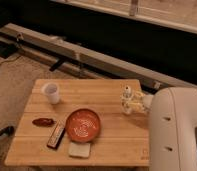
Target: Stand the bottle upright
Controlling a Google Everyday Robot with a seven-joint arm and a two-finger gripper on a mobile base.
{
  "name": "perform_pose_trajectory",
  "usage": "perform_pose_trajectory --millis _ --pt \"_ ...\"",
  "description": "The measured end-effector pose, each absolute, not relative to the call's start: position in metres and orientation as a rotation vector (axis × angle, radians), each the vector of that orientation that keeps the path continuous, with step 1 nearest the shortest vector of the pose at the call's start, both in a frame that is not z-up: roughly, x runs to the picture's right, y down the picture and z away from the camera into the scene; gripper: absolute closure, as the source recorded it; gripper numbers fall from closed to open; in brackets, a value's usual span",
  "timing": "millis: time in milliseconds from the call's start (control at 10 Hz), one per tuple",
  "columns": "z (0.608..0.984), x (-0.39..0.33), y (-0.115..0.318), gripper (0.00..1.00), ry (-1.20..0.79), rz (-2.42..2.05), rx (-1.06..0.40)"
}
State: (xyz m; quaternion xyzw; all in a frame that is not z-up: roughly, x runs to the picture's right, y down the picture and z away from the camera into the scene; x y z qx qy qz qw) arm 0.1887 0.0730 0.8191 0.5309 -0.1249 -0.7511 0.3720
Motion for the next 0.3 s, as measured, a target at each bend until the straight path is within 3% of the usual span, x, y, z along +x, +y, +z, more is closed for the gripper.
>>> perform_pose_trajectory --millis 300 --pt "0.8222 0.1854 0.0749 1.00 -0.305 -1.888 1.380"
